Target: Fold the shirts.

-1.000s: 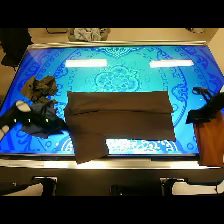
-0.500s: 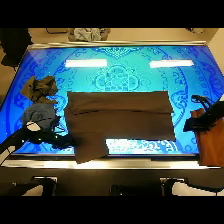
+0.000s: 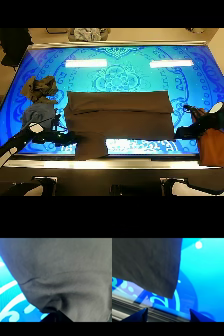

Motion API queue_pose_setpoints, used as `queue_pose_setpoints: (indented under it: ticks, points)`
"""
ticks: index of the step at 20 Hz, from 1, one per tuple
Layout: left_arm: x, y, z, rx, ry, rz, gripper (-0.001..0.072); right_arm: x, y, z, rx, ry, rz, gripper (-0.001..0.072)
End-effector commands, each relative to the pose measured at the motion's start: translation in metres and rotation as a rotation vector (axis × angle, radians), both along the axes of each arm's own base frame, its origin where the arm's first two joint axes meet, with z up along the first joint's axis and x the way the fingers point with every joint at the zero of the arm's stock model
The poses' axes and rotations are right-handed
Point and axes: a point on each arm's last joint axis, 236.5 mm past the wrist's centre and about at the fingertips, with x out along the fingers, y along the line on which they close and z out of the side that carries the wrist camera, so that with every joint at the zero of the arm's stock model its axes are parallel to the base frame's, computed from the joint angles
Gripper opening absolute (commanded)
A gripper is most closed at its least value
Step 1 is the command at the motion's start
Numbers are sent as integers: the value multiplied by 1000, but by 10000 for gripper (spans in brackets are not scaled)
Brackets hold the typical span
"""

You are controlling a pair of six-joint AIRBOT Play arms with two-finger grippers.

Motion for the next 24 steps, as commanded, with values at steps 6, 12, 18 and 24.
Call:
queue_pose_setpoints:
  ticks: [6, 12, 18, 24]
  points:
    - [3, 2, 2, 9, -23, -3, 35, 26, 34, -31, 135, -49, -174, 485]
    - [21, 3, 14, 18, -99, -8, 33, 20, 31, -26, 136, -48, -83, 49]
    - [93, 4, 133, 17, -473, 4, 30, 95, 11, 53, 27, -393, -29, 45]
    - [170, 46, 134, 74, -490, 142, 29, 213, 30, 82, -125, -616, 73, 45]
